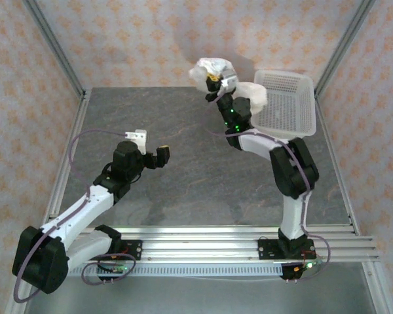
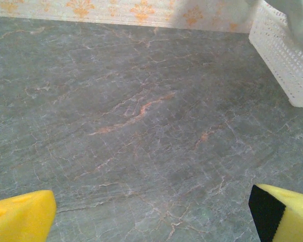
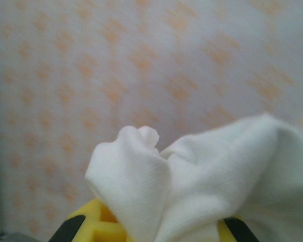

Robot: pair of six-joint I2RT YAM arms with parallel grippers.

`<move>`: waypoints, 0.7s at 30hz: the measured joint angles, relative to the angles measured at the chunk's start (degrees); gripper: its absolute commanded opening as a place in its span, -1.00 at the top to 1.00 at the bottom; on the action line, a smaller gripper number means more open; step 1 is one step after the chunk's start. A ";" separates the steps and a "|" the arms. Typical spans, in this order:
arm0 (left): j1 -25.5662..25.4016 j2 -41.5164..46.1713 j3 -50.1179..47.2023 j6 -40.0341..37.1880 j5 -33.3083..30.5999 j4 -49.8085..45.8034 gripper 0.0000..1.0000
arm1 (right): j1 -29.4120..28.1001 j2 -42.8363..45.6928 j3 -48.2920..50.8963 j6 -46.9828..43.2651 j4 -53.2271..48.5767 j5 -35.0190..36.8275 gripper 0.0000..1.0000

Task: Fold the inside-out t-shirt
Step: Pick up the T-shirt from the basket, then place the T-shirt at the center of the table.

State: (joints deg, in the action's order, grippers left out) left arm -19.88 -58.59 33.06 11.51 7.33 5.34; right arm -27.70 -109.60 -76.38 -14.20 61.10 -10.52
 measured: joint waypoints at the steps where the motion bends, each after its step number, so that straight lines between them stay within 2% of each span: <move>1: 0.00 0.94 0.00 0.22 -0.02 -0.33 -1.00 | -0.37 2.97 -1.95 0.17 -5.73 -1.99 1.00; 5: 0.00 7.19 0.20 1.81 -0.61 -3.37 -1.00 | -2.36 12.39 -13.09 0.46 -28.39 -7.93 0.89; 8: -0.02 11.67 2.23 4.17 -2.86 -8.28 -1.00 | -4.87 15.93 -21.14 4.39 -41.83 -9.94 0.93; 12: -0.02 15.69 7.48 6.99 -6.25 -16.65 -1.00 | -5.70 16.76 -22.36 10.78 -53.05 -9.20 0.89; 13: -0.02 16.52 8.63 7.65 -6.84 -18.56 -1.00 | -5.49 15.91 -21.33 12.66 -55.84 -8.83 0.78; 15: -0.02 17.53 10.05 8.44 -7.82 -21.49 -1.00 | -5.27 13.18 -18.80 15.61 -60.41 -8.70 0.34; 16: -0.02 17.81 10.36 8.79 -8.00 -22.80 -1.00 | -5.25 10.97 -17.18 17.22 -63.28 -8.70 0.06; 17: -0.02 17.97 10.40 9.18 -8.11 -23.78 -1.00 | -5.14 8.68 -15.47 18.47 -65.90 -8.44 -0.12; 19: -0.02 17.94 10.40 9.73 -8.24 -25.62 -1.00 | -5.03 5.09 -12.13 20.28 -69.94 -6.56 -0.18; 21: -0.02 17.51 10.29 10.25 -8.26 -26.36 -1.00 | -4.33 2.49 -9.42 23.39 -73.24 -3.82 -0.13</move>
State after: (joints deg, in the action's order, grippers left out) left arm -19.90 -41.08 43.35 21.76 -0.93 -21.02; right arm -32.03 -107.11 -85.80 9.19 -12.14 -14.35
